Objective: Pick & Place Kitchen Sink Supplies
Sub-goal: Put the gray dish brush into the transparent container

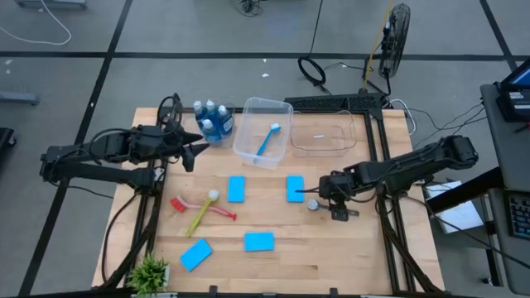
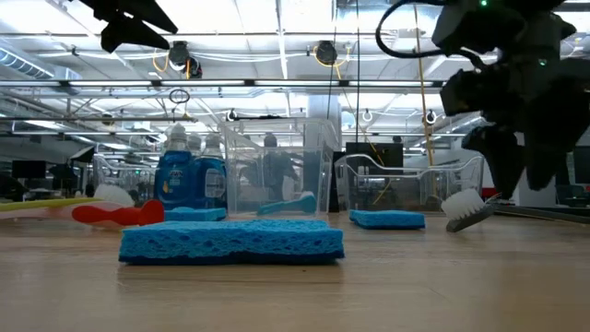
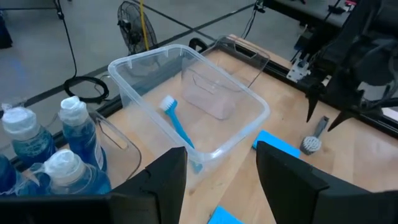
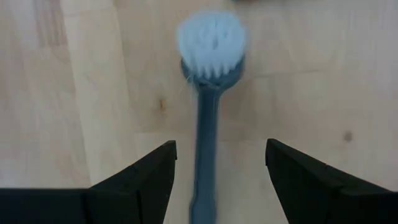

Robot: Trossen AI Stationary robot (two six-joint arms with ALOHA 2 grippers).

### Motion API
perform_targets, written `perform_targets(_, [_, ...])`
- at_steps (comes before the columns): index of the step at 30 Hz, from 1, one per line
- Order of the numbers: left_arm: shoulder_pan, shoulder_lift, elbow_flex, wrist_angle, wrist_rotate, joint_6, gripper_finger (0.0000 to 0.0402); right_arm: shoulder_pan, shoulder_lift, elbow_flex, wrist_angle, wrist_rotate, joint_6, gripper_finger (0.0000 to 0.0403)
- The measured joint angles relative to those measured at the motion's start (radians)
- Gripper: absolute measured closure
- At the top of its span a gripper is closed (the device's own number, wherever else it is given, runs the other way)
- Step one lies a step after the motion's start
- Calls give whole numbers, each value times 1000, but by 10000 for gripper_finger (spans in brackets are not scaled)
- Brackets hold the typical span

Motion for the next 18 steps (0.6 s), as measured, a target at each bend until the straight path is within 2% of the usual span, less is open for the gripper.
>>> perform_targets(12, [0, 0, 0, 0, 12, -22, 206, 42, 0, -112, 136, -25, 28, 173])
perform_targets(18, [0, 1, 0, 2, 12, -27, 206, 42, -2, -163, 178, -19, 68, 191])
